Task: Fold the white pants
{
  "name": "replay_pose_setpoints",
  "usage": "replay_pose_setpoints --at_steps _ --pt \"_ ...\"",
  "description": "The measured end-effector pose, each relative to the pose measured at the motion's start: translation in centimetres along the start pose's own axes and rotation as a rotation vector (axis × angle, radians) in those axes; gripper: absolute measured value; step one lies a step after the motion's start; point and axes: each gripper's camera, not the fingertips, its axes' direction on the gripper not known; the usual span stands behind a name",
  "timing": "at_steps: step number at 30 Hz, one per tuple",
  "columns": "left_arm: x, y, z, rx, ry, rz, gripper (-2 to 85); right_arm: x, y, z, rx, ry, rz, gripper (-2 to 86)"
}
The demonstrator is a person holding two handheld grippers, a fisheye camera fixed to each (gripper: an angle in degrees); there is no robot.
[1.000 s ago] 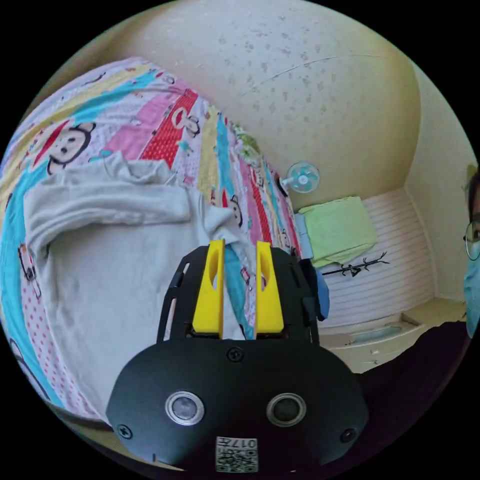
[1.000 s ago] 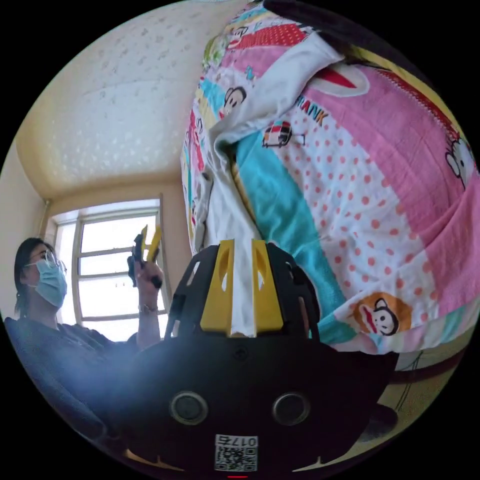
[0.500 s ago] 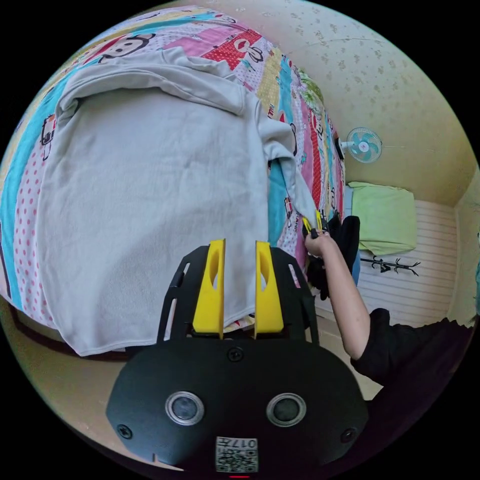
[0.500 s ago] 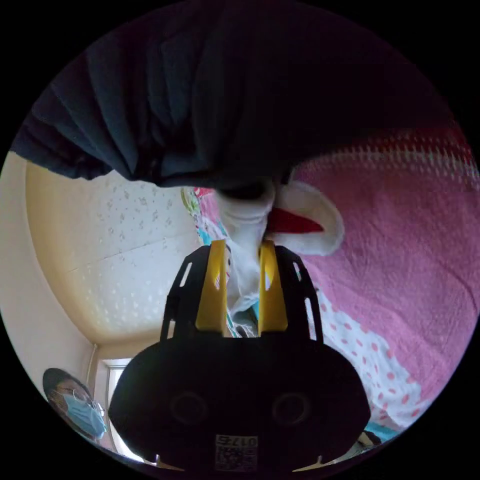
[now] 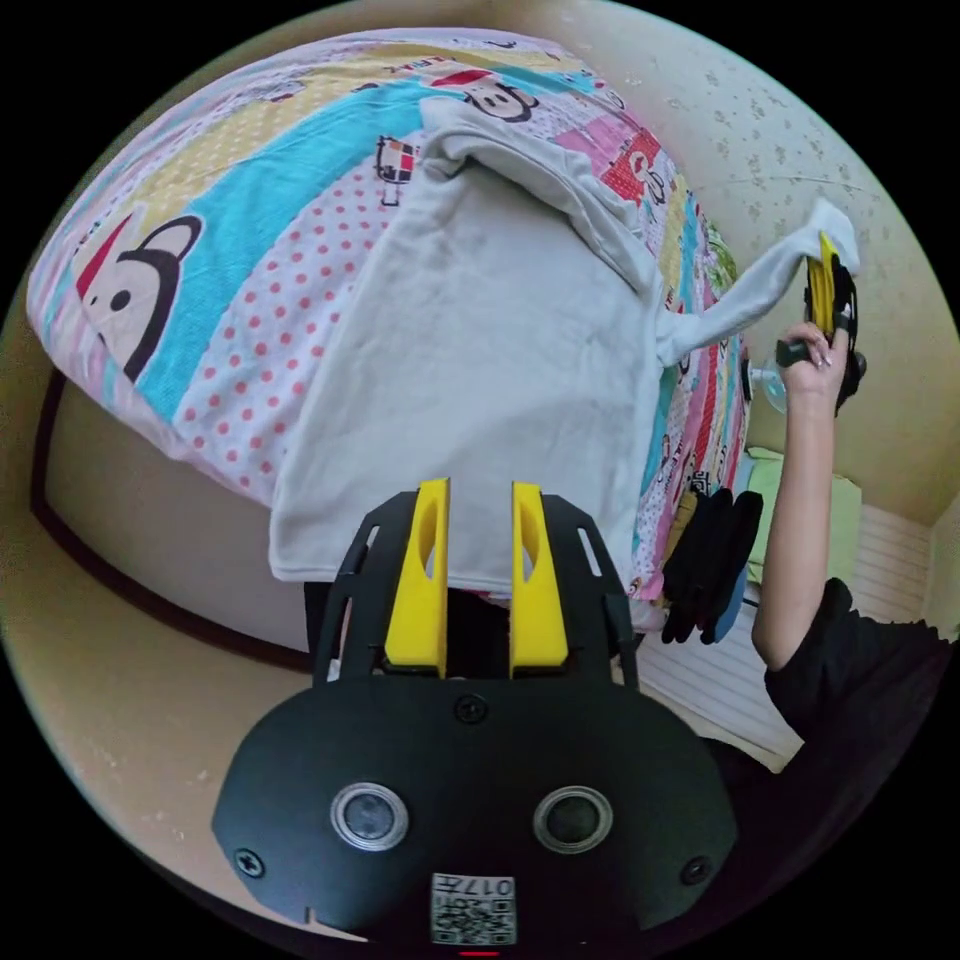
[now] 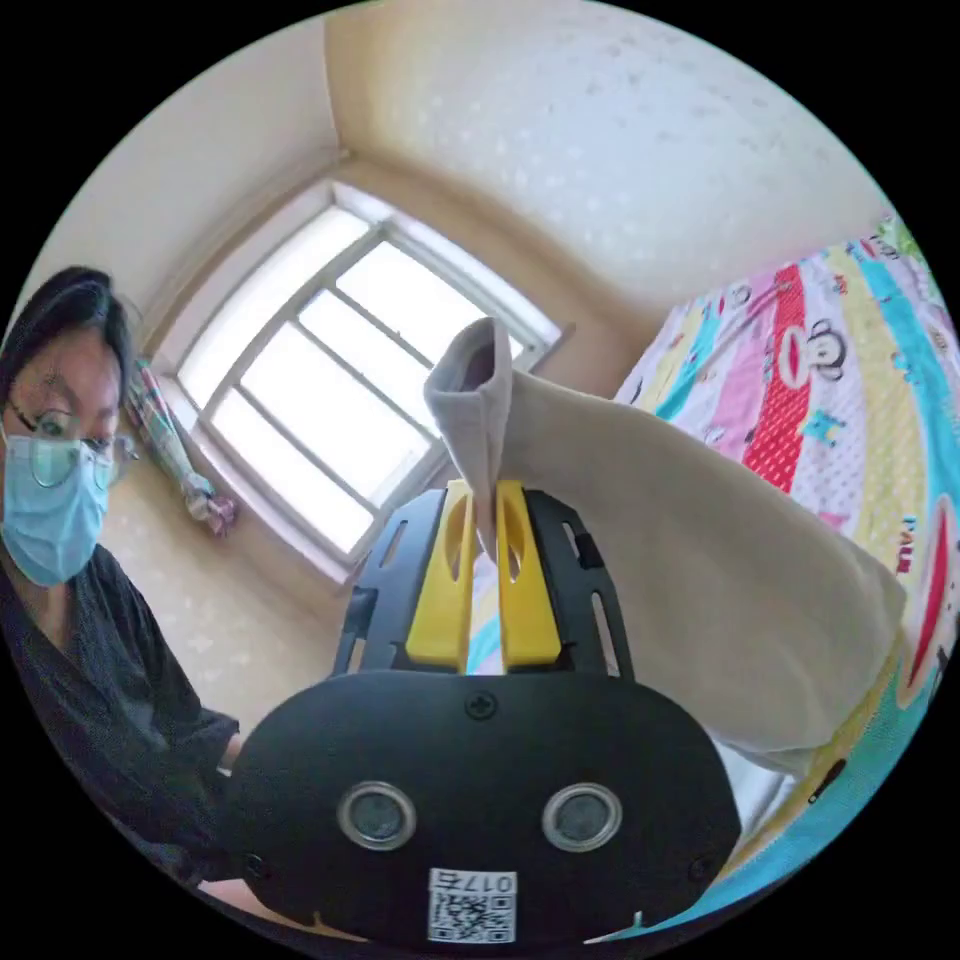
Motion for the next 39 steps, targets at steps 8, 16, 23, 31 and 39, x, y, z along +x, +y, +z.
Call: replay_pose_setpoints --at_steps 8,16,23,31,39 --pt "-8.9 -1.8 -3.3 -0.044 -0.090 -0.059 12.0 0.4 19.3 4.1 -0.356 0.362 0.368 10.0" --pt "-13.6 -6.1 -1.5 -0.297 -0.027 -0.012 12.5 -2.2 29.4 1.6 -0.739 0.792 0.650 13.9" --pt "-13.8 -9.4 -4.5 -0.401 0.066 0.062 3.6 -2.5 31.9 3.6 -0.760 0.661 0.716 5.6" --pt "-10.4 -5.5 -18.3 -0.599 0.207 0.108 1.4 -12.9 30.7 -0.7 -0.849 0.641 0.726 3.6" --pt "-8.4 -17.0 -27.2 -0.325 0.636 0.049 2.5 -9.0 22.8 -5.1 -0.077 0.290 0.678 3.3"
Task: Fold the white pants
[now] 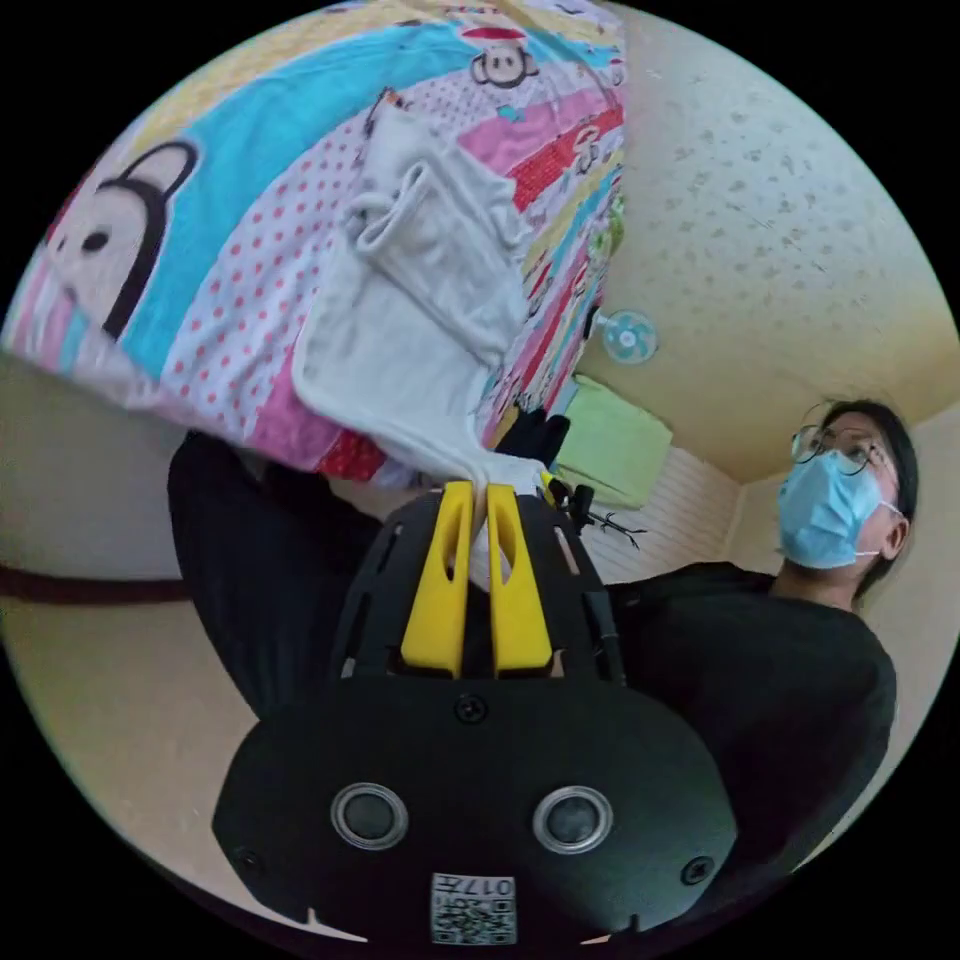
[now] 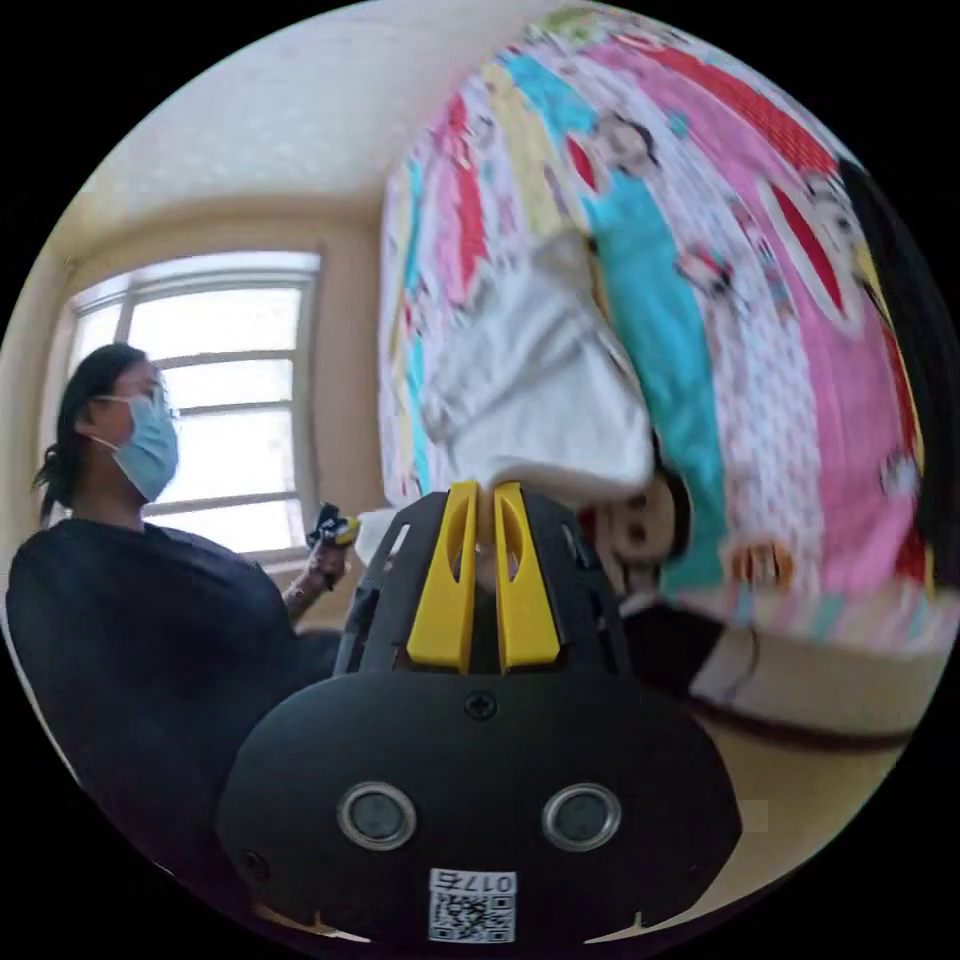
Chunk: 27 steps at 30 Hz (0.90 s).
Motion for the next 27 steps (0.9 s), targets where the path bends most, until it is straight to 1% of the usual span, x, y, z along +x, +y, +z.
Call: replay_pose_setpoints --at_steps 1,2,3,4,5,6,7,8,9,11,12,14,16,18,20,21,22,24,25,27 --pt "1.4 -3.9 -1.6 0.041 0.011 0.067 3.1 0.1 -3.7 0.5 0.073 -0.034 -0.051 3.4" --pt "2.1 -5.9 -2.3 0.064 0.015 0.096 3.4 0.1 -7.6 1.2 0.141 -0.057 -0.106 3.6" --pt "3.5 -9.9 -3.7 0.109 0.011 0.174 4.8 0.2 -9.7 1.7 0.171 -0.058 -0.127 3.7" --pt "4.6 -13.5 -4.9 0.138 -0.028 0.263 6.8 0.4 -13.7 2.8 0.211 -0.025 -0.138 4.2" --pt "4.8 -15.3 -5.5 0.154 -0.062 0.277 8.0 0.3 -17.4 4.2 0.225 0.056 -0.139 5.1" --pt "4.5 -18.5 -6.7 0.181 -0.126 0.237 10.1 0.0 -19.1 5.1 0.216 0.120 -0.144 5.7" --pt "3.8 -20.8 -8.0 0.213 -0.151 0.173 11.6 -0.8 -22.1 7.1 0.170 0.260 -0.145 6.9" --pt "3.4 -21.5 -8.5 0.226 -0.146 0.151 11.7 -2.0 -24.2 9.0 0.119 0.359 -0.167 8.3" --pt "3.0 -22.2 -9.2 0.239 -0.125 0.125 12.0 -2.7 -24.7 9.8 0.102 0.382 -0.197 8.5" --pt "2.1 -21.9 -9.5 0.246 -0.113 0.074 12.4 -5.2 -24.9 12.8 0.039 0.435 -0.333 8.7" --pt "1.3 -21.2 -9.3 0.240 -0.109 0.030 12.8 -5.6 -24.7 13.4 0.026 0.461 -0.350 8.6" --pt "-0.2 -19.9 -8.7 0.236 -0.046 -0.039 13.2 -5.9 -23.1 15.1 0.021 0.580 -0.390 8.9" --pt "-2.8 -18.0 -8.3 0.277 0.124 -0.144 13.5 -5.0 -21.9 16.0 0.008 0.656 -0.405 9.1" --pt "-4.4 -17.1 -8.2 0.321 0.232 -0.196 13.5 -2.7 -21.3 17.2 -0.062 0.723 -0.375 9.2" --pt "-5.6 -16.7 -8.5 0.346 0.272 -0.217 13.5 2.0 -21.1 18.6 -0.193 0.809 -0.259 9.0" --pt "-6.6 -16.3 -8.8 0.362 0.271 -0.250 13.5 2.7 -21.1 18.6 -0.202 0.779 -0.251 8.9" --pt "-7.4 -15.8 -9.0 0.385 0.284 -0.280 13.5 3.1 -21.3 17.9 -0.168 0.745 -0.225 8.6" --pt "-8.1 -15.2 -9.3 0.411 0.307 -0.292 13.5 3.0 -22.5 17.1 -0.186 0.726 -0.170 8.3" --pt "-8.2 -14.9 -9.5 0.422 0.286 -0.294 13.5 2.4 -23.2 16.4 -0.173 0.720 -0.158 8.2" --pt "-8.3 -14.5 -9.4 0.434 0.254 -0.295 13.5 0.9 -23.5 14.9 -0.100 0.676 -0.197 8.1"
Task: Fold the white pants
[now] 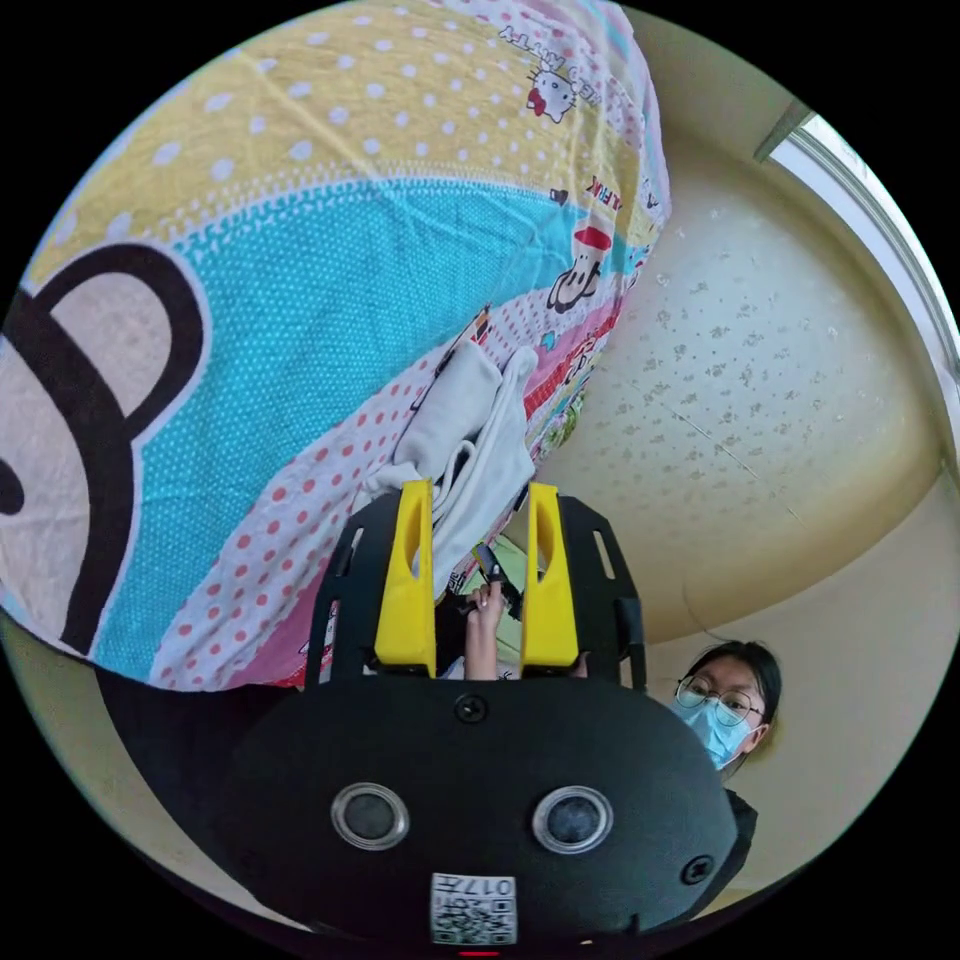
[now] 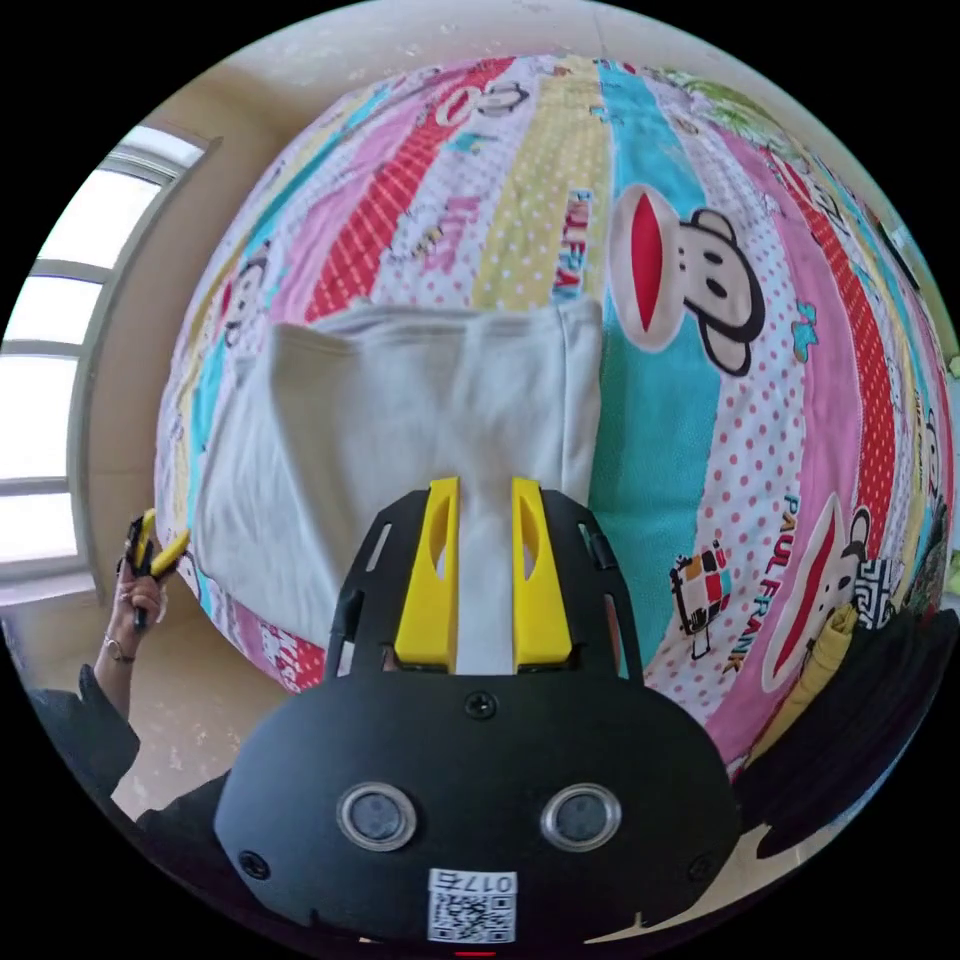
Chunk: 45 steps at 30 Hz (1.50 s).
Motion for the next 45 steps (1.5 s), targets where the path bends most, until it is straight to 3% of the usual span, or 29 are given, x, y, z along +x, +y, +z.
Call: replay_pose_setpoints --at_steps 7,10,12,13,15,17,20,23,26,29,31,33,35,37,40,42,45 --pt "-2.4 1.8 2.4 0.026 -0.045 -0.008 14.1 -6.2 0.3 -2.9 0.102 -0.112 -0.133 8.1" --pt "-4.4 3.2 4.3 0.024 -0.107 -0.015 15.2 -10.0 1.0 -1.1 0.055 -0.234 -0.299 7.5" --pt "-5.9 3.8 5.8 0.014 -0.134 -0.021 15.4 -10.7 1.2 2.2 -0.069 -0.191 -0.340 6.4" --pt "-6.8 4.2 6.6 0.025 -0.146 -0.016 15.3 -10.4 1.2 5.7 -0.230 -0.123 -0.318 5.2" --pt "-7.9 4.7 7.9 0.044 -0.170 0.001 14.9 -8.7 1.3 5.5 -0.185 -0.170 -0.281 3.8" --pt "-8.6 5.2 9.0 0.063 -0.193 0.020 14.0 -5.8 0.2 3.9 -0.293 -0.280 -0.185 2.2" --pt "-8.3 6.6 10.8 0.106 -0.242 0.068 9.9 -1.1 1.7 0.0 -0.179 -0.411 -0.168 1.2" --pt "-4.6 9.8 15.0 0.098 -0.194 0.300 7.2 5.3 4.1 -2.8 -0.146 -0.401 -0.061 0.9" --pt "0.6 16.3 23.6 -0.005 -0.327 0.616 6.9 12.4 7.5 -5.8 -0.054 -0.438 0.078 0.9" --pt "1.4 23.1 34.1 -0.186 -0.403 0.803 7.7 18.6 11.0 -7.8 -0.001 -0.429 0.214 1.3" --pt "-0.7 27.0 40.5 -0.400 -0.282 0.874 7.2 21.6 12.8 -8.8 0.024 -0.441 0.245 1.9" --pt "-2.4 28.7 42.4 -0.451 -0.260 0.882 8.7 24.4 14.4 -9.5 0.025 -0.451 0.305 3.0" --pt "-4.2 28.9 42.0 -0.383 -0.341 0.891 10.2 27.2 16.2 -10.5 0.048 -0.495 0.353 5.6" --pt "-6.7 27.5 39.1 -0.173 -0.477 0.852 12.3 28.8 17.2 -11.1 0.089 -0.579 0.370 8.0" --pt "-11.0 23.7 36.4 -0.011 -0.635 0.740 14.8 30.9 18.3 -10.2 0.109 -0.811 0.434 14.0" --pt "-14.6 20.4 37.1 -0.046 -0.691 0.639 17.0 31.7 18.8 -9.1 0.130 -0.964 0.496 16.9" --pt "-21.8 15.7 41.8 -0.328 -0.617 0.422 17.1 32.8 19.5 -7.5 0.206 -1.152 0.639 19.6"
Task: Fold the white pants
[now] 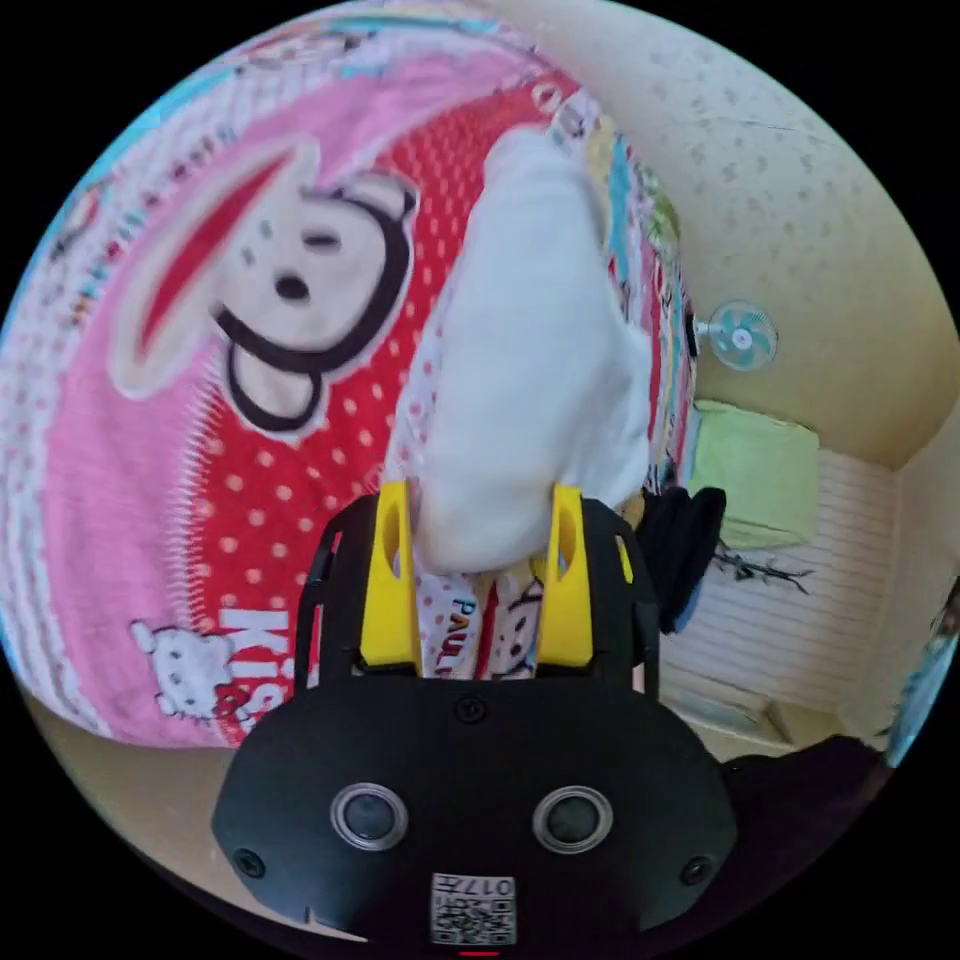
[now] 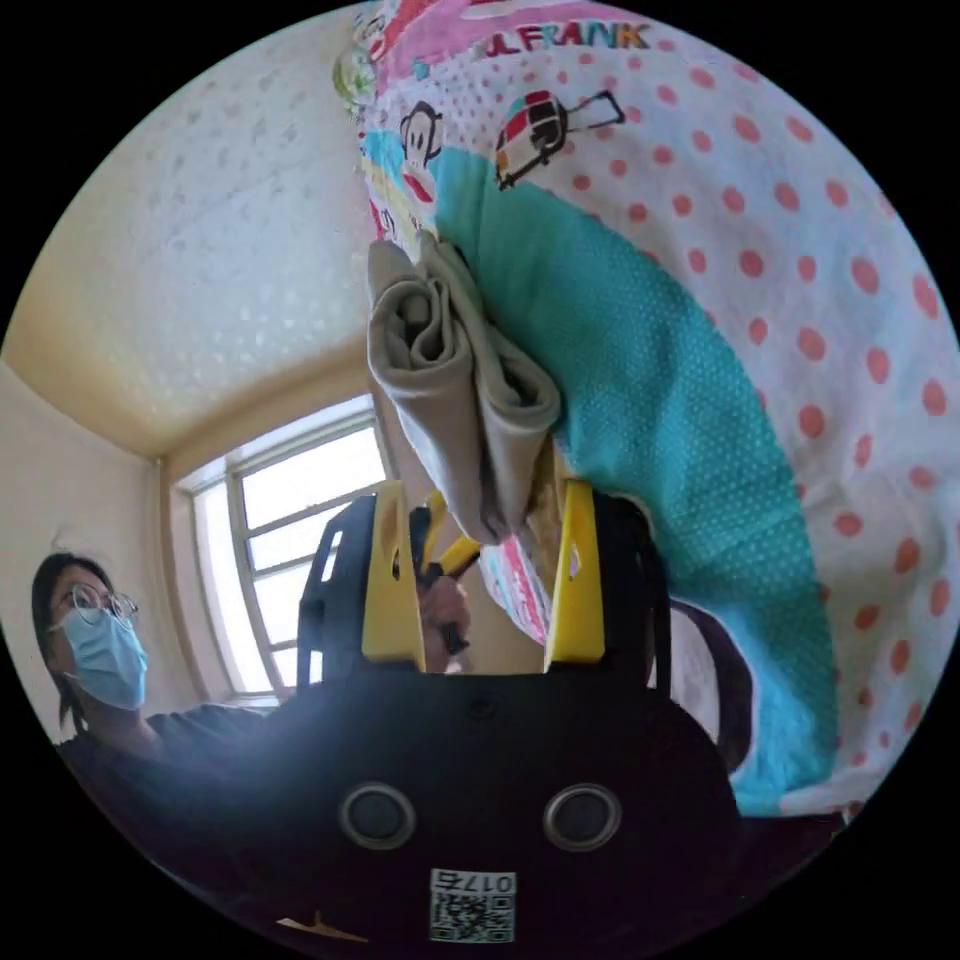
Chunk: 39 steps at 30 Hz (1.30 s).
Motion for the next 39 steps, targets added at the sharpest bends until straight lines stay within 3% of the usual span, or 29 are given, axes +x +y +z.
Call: replay_pose_setpoints --at_steps 3,6,9,15,21,24,26,28,30,32,34,36,39 --pt "-1.4 -0.1 1.9 -0.003 0.086 -0.052 10.3 0.2 -0.8 0.3 0.067 -0.044 0.029 20.5" --pt "0.4 1.7 2.1 -0.042 0.163 0.057 7.2 -1.6 -1.5 1.3 0.084 -0.024 0.006 20.4" --pt "3.6 4.5 0.6 -0.059 0.075 0.182 6.8 -4.5 -0.8 2.8 0.037 -0.158 -0.029 10.7" --pt "4.7 6.4 -12.7 0.132 0.024 0.295 6.8 -13.9 5.4 11.5 -0.130 -0.206 -0.186 5.0" --pt "1.3 4.9 -26.4 0.343 -0.133 0.270 8.3 -20.2 9.9 28.2 -0.337 -0.276 -0.213 5.7" --pt "-5.0 3.6 -29.5 0.420 -0.196 0.055 10.8 -18.9 11.4 35.3 -0.458 -0.094 -0.151 7.8" --pt "-9.9 3.5 -29.3 0.431 -0.296 -0.095 10.8 -15.1 12.3 35.9 -0.487 0.161 -0.059 8.5" --pt "-17.7 3.3 -25.8 0.276 -0.428 -0.294 7.6 -11.8 12.9 33.3 -0.506 0.320 -0.035 6.3" --pt "-23.5 3.6 -20.9 0.083 -0.478 -0.333 3.1 -8.7 13.1 28.8 -0.557 0.496 -0.027 3.9" --pt "-29.8 5.4 -14.6 -0.186 -0.471 -0.401 0.8 -5.7 13.8 20.0 -0.597 0.867 -0.002 2.0" --pt "-37.1 11.3 -7.5 -0.598 -0.367 -0.616 -0.1 -4.8 14.9 11.9 -0.579 1.140 0.044 1.3" --pt "-40.2 16.3 -5.6 -0.756 -0.321 -0.833 -0.4 -5.1 16.4 3.6 -0.525 1.312 0.119 0.8" --pt "-41.9 19.8 -5.5 -0.639 -0.163 -1.079 -0.5 -7.8 20.3 -10.2 -0.230 1.385 0.293 0.4"
